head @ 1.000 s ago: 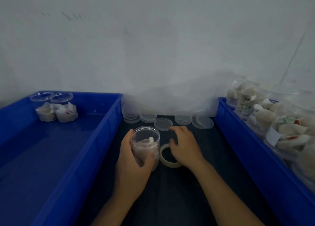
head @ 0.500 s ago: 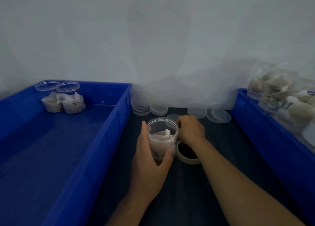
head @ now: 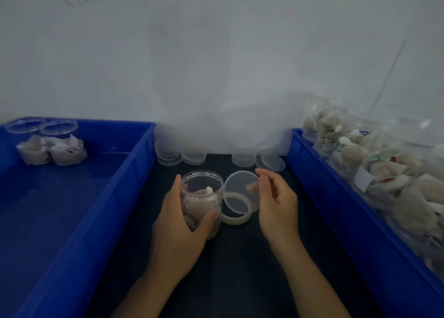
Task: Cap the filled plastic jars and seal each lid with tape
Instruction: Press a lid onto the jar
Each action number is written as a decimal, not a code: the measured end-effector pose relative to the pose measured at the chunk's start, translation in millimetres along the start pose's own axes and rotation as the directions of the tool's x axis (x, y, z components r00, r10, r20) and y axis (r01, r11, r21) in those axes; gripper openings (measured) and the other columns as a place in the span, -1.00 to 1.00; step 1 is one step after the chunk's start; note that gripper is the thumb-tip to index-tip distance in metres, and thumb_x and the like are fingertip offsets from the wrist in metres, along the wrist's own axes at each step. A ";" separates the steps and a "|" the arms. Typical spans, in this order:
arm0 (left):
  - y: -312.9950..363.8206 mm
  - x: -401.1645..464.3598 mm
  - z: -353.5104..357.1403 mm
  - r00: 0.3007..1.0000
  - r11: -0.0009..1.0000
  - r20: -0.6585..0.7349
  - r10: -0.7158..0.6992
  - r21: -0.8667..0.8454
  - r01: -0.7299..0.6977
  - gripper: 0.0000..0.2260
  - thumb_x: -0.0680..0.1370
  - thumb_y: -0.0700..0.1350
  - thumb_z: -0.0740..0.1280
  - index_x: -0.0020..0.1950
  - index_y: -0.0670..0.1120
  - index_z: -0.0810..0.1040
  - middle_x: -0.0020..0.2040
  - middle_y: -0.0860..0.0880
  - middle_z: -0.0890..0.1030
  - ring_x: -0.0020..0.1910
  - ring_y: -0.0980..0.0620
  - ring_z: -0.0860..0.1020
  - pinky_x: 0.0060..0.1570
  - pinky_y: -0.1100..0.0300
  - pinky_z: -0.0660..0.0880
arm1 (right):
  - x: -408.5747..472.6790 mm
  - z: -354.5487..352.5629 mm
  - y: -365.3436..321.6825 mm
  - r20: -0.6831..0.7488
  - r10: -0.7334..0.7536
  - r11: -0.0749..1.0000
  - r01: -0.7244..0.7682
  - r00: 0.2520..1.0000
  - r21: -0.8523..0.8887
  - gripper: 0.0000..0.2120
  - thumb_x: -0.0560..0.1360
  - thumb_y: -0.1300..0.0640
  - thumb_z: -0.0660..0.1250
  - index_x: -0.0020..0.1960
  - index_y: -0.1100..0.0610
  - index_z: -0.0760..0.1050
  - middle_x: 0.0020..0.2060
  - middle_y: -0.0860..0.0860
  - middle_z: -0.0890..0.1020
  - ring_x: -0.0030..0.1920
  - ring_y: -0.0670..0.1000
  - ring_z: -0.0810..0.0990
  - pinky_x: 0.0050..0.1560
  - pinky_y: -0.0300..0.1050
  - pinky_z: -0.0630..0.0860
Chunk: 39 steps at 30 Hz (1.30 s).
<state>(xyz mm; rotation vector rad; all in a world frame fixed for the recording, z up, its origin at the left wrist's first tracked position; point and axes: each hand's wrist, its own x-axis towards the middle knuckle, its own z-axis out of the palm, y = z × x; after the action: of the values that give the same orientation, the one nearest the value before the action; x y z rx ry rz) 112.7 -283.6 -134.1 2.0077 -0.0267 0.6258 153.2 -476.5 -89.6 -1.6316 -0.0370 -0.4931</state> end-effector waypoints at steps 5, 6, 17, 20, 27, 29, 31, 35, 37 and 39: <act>9.0 -7.9 1.0 0.997 0.998 0.032 0.066 0.015 -0.066 -0.14 0.37 0.47 0.39 0.52 0.57 -0.06 0.35 0.64 0.28 0.35 0.59 0.32 0.12 0.51 0.34 | -7.6 -7.6 0.1 -0.096 0.054 0.998 -0.049 0.994 0.051 -0.76 0.73 0.02 0.19 0.12 -0.21 0.62 -0.12 -0.15 0.70 -0.14 -0.17 0.68 -0.23 -0.39 0.56; 10.0 -8.3 0.6 0.997 0.997 0.037 0.072 0.016 -0.073 -0.14 0.37 0.46 0.39 0.54 0.55 -0.05 0.37 0.63 0.28 0.36 0.59 0.31 0.11 0.53 0.35 | -7.7 -7.9 -1.6 -0.105 0.062 0.996 -0.055 0.993 0.069 -0.74 0.74 0.02 0.19 0.10 -0.23 0.63 -0.13 -0.13 0.70 -0.17 -0.16 0.67 -0.24 -0.39 0.56; 20.2 -4.6 -6.8 0.990 0.988 -0.032 0.134 0.080 -0.131 -0.06 0.43 0.46 0.39 0.70 0.18 0.10 0.54 0.29 0.28 0.51 0.30 0.30 0.31 0.40 0.29 | -8.0 -5.0 -10.0 0.103 0.333 0.777 -0.335 0.937 0.533 -0.80 0.62 -0.01 0.36 0.16 0.01 0.70 -0.06 0.07 0.77 -0.19 -0.02 0.74 -0.28 -0.12 0.66; 25.4 -7.1 -7.4 0.978 0.975 0.013 0.209 0.070 -0.209 -0.06 0.39 0.37 0.48 0.67 0.28 0.08 0.56 0.30 0.24 0.56 0.24 0.28 0.36 0.52 0.24 | -7.5 -4.6 -10.8 0.167 0.341 0.694 -0.367 0.925 0.620 -0.61 0.46 -0.07 0.44 0.22 0.08 0.68 -0.03 0.09 0.78 -0.13 0.01 0.77 -0.23 -0.10 0.68; 29.9 -7.8 -9.3 0.972 0.972 0.015 0.233 0.016 -0.233 -0.07 0.40 0.34 0.52 0.66 0.20 0.15 0.56 0.18 0.35 0.55 0.13 0.36 0.43 0.40 0.32 | -9.0 -3.9 -12.6 0.169 0.317 0.666 -0.346 0.933 0.661 -0.83 0.58 0.10 0.47 0.12 0.14 0.71 -0.02 0.14 0.77 -0.08 0.03 0.78 -0.21 -0.17 0.68; 30.3 -8.1 -8.8 0.972 0.972 0.011 0.234 0.011 -0.234 -0.07 0.41 0.33 0.52 0.68 0.17 0.17 0.57 0.16 0.36 0.56 0.12 0.36 0.45 0.33 0.34 | -12.7 0.9 -13.2 0.151 0.281 0.729 -0.313 0.948 0.609 -0.80 0.55 0.07 0.48 0.13 0.12 0.70 -0.01 0.13 0.77 -0.07 0.05 0.78 -0.20 -0.16 0.68; 29.4 -8.4 -8.3 0.972 0.972 0.003 0.235 0.006 -0.235 -0.09 0.43 0.31 0.53 0.68 0.12 0.21 0.56 0.16 0.39 0.55 0.12 0.39 0.43 0.34 0.36 | -18.6 8.7 -13.4 0.135 0.231 0.802 -0.267 0.963 0.535 -0.76 0.52 0.03 0.49 0.15 0.07 0.69 0.00 0.10 0.77 -0.04 0.05 0.78 -0.17 -0.19 0.67; 27.3 -7.7 -7.5 0.970 0.970 -0.017 0.241 0.005 -0.241 -0.20 0.50 0.27 0.51 0.65 0.07 0.29 0.52 0.19 0.44 0.50 0.17 0.44 0.37 0.42 0.37 | -26.3 20.9 -9.0 0.093 0.043 0.952 -0.069 0.995 0.300 -0.87 0.61 0.00 0.41 0.15 -0.09 0.65 -0.02 -0.08 0.77 0.01 -0.11 0.73 -0.01 -0.34 0.61; 27.4 -6.9 -7.1 0.970 0.971 -0.046 0.240 -0.003 -0.240 -0.30 0.55 0.25 0.46 0.62 0.08 0.33 0.48 0.19 0.48 0.46 0.20 0.47 0.34 0.43 0.39 | -27.2 23.9 -5.8 0.129 0.008 0.968 -0.040 0.992 0.248 -0.87 0.64 -0.03 0.36 0.16 -0.10 0.64 0.03 -0.13 0.74 0.05 -0.13 0.71 0.00 -0.31 0.61; 27.1 -6.8 -6.0 0.962 0.965 -0.069 0.263 0.008 -0.264 -0.38 0.59 0.23 0.41 0.58 0.03 0.37 0.43 0.15 0.52 0.43 0.19 0.50 0.33 0.39 0.43 | -29.1 25.9 -4.1 0.191 0.014 0.974 -0.056 0.982 0.218 -0.81 0.63 -0.12 0.32 0.16 -0.13 0.66 0.08 -0.17 0.71 0.09 -0.14 0.69 -0.01 -0.30 0.61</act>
<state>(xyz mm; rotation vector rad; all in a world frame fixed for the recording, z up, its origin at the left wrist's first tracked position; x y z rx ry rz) 96.9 -294.0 -112.7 1.9960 -0.2568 0.8634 133.2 -443.5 -96.5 -1.4509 -0.1973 -0.2942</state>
